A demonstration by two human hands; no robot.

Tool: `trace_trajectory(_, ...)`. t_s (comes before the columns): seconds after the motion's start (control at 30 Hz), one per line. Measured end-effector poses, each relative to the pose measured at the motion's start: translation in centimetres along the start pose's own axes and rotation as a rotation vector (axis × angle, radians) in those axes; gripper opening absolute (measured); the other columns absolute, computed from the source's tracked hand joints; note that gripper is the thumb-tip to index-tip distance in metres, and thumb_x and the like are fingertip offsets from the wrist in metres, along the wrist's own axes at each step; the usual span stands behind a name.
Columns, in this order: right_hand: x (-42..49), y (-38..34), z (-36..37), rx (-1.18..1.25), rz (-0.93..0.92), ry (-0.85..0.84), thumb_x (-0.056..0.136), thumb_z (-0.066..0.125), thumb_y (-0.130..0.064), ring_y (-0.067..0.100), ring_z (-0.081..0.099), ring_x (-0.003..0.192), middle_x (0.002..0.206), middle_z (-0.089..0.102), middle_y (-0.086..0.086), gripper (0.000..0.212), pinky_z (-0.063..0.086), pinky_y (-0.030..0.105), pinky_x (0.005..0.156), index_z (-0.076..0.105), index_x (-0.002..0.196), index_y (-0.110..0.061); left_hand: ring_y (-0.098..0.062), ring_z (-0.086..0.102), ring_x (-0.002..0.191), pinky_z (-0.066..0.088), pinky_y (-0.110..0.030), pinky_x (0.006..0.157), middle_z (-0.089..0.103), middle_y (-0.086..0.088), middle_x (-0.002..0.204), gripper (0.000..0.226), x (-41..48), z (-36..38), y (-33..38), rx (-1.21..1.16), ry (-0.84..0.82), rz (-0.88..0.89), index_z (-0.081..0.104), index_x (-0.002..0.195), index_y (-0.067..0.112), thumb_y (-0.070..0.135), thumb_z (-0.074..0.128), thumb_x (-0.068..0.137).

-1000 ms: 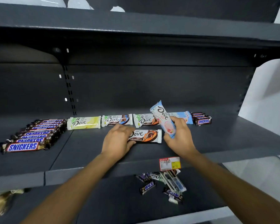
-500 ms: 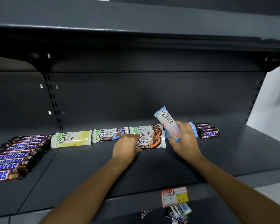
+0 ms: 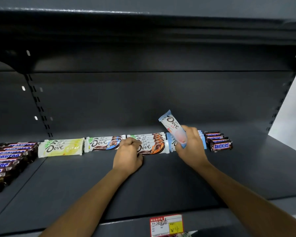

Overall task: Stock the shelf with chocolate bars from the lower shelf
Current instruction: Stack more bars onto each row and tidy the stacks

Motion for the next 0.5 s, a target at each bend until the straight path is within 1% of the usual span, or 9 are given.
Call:
trace_trajectory(0.07,0.0,0.1,0.4,0.004,-0.011,-0.007,0.08,0.068,-0.007,0.013,0.047,0.112,0.125,0.042,0.005,0.059,0.04,0.01,0.074,0.042,0.133,-0.009,-0.021,0.042,0.116,0.042,-0.026,0.093,0.052,0.0,0.118,0.044,-0.1,0.1,-0.1,-0.005,0.002,-0.007,0.058,0.124,0.014,0.019,0.06,0.081)
trace_trajectory(0.1,0.0,0.1,0.5,0.004,-0.024,-0.006,0.079,0.067,-0.006,0.012,0.047,0.111,0.125,0.042,0.005,0.059,0.039,0.01,0.075,0.043,0.133,-0.009,-0.02,0.042,0.115,0.042,-0.026,0.092,0.052,0.0,0.117,0.043,-0.1,0.1,-0.2,-0.006,0.003,-0.002,0.058,0.124,0.015,0.02,0.061,0.081)
trace_trajectory(0.17,0.0,0.2,0.7,-0.003,-0.037,-0.005,0.079,0.066,-0.005,0.01,0.046,0.109,0.125,0.04,0.004,0.059,0.044,0.015,0.078,0.044,0.133,-0.009,-0.02,0.043,0.113,0.041,-0.026,0.092,0.052,0.0,0.115,0.044,-0.1,0.1,-0.3,-0.015,0.005,0.007,0.057,0.126,0.016,0.023,0.064,0.082)
trace_trajectory(0.27,-0.3,0.4,1.3,-0.008,-0.034,-0.032,0.08,0.065,-0.006,0.011,0.047,0.109,0.125,0.039,0.002,0.06,0.05,0.023,0.083,0.043,0.135,-0.011,-0.02,0.044,0.11,0.043,-0.026,0.092,0.05,-0.001,0.112,0.047,0.0,0.2,-0.4,-0.03,0.009,0.011,0.057,0.128,0.018,0.026,0.067,0.083)
trace_trajectory(0.4,-0.6,0.2,2.0,-0.025,-0.047,-0.069,0.082,0.065,-0.008,0.009,0.045,0.11,0.126,0.04,0.002,0.062,0.048,0.019,0.082,0.039,0.138,-0.011,-0.019,0.042,0.11,0.048,-0.034,0.087,0.048,0.001,0.112,0.047,-0.1,0.2,-0.4,-0.002,0.025,0.006,0.057,0.128,0.023,0.031,0.068,0.083)
trace_trajectory(0.5,-0.8,0.1,2.2,-0.033,-0.07,-0.083,0.081,0.064,-0.006,0.009,0.046,0.111,0.125,0.042,0.002,0.063,0.046,0.018,0.082,0.039,0.139,-0.012,-0.02,0.042,0.108,0.046,-0.035,0.09,0.049,0.001,0.112,0.046,-0.1,0.2,-0.4,0.039,0.043,0.02,0.058,0.126,0.024,0.033,0.068,0.082)
Point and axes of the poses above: each hand's wrist, its own x-axis towards the middle knuckle, its own z-axis out of the palm, y = z × x, the point moved 7 cm from there along x, towards the middle knuckle
